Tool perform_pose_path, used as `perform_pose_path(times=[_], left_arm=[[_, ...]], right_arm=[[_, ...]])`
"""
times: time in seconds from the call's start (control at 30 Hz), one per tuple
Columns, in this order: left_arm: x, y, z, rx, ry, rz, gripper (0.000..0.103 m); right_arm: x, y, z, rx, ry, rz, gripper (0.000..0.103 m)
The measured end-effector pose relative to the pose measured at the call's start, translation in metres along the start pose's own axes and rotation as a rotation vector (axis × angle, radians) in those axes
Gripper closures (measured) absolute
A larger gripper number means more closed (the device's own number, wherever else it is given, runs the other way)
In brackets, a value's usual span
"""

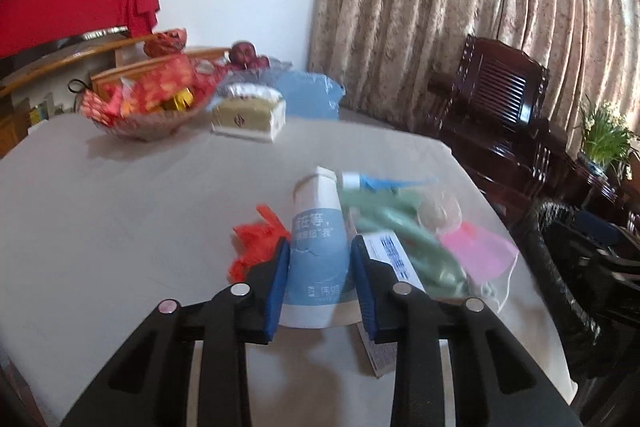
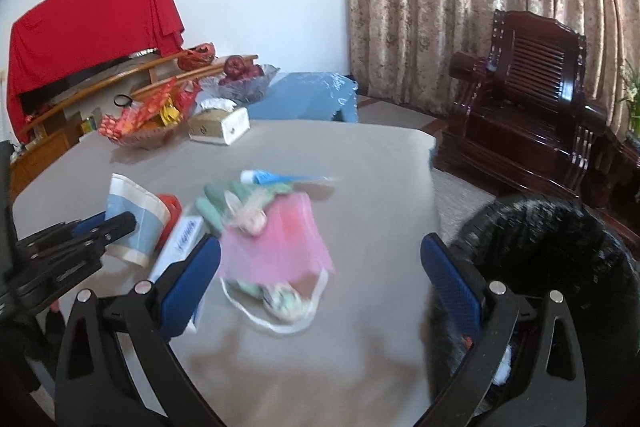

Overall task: Collect trash
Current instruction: 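Grasp the toothpaste tube with the left tool while the right tool grasps the glove, then carry the tube and glove to the bin and open both tools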

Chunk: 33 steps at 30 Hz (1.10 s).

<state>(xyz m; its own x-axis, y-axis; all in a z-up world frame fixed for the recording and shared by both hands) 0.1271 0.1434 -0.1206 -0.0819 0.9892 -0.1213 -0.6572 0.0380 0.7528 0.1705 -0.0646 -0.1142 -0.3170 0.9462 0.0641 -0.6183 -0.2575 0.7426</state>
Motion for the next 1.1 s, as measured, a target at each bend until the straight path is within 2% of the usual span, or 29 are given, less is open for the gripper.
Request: perform_pose_path(times=[0.1, 0.37, 0.53, 0.67, 0.77, 0.8, 0.97, 1.1], left_arm=[[0.008, 0.003, 0.007, -0.011, 0.018, 0.021, 0.072], [0.030, 0.006, 0.015, -0.021, 0.051, 0.068, 0.072], [0.039, 0.005, 0.014, -0.012, 0.068, 0.077, 0.072], [0.040, 0.003, 0.013, -0.005, 0.067, 0.078, 0.072], [0.038, 0.003, 0.012, -0.008, 0.056, 0.079, 0.072], [0.037, 0.003, 0.012, -0.008, 0.054, 0.078, 0.072], [0.034, 0.005, 0.013, -0.011, 0.051, 0.076, 0.072], [0.032, 0.008, 0.016, -0.014, 0.047, 0.077, 0.072]], right_arm=[[0.011, -0.021, 0.014, 0.022, -0.001, 0.031, 0.020], [0.041, -0.066, 0.031, 0.086, 0.055, 0.037, 0.034], [0.045, -0.084, 0.033, 0.132, 0.057, 0.041, 0.046], [0.047, -0.092, 0.029, 0.155, 0.062, 0.044, 0.050], [0.049, -0.095, 0.029, 0.173, 0.070, 0.069, 0.063], [0.051, -0.096, 0.029, 0.184, 0.077, 0.090, 0.073], [0.051, -0.088, 0.032, 0.174, 0.079, 0.124, 0.077], [0.048, -0.069, 0.042, 0.133, 0.075, 0.155, 0.079]])
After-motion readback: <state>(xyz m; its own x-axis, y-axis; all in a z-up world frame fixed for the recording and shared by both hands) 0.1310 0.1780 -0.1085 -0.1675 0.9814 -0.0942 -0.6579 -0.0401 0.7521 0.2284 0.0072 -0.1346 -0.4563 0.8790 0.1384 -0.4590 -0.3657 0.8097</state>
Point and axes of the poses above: each gripper's, at about its wrist camera, not at the fingertips, and y roughly against the way its jaws point, x to its left, z to its top, the point moved 2 cm from there along -y, roughly the way its jaws point, and after that the axes turned 15 degrees about x, right-handed, at the moved point
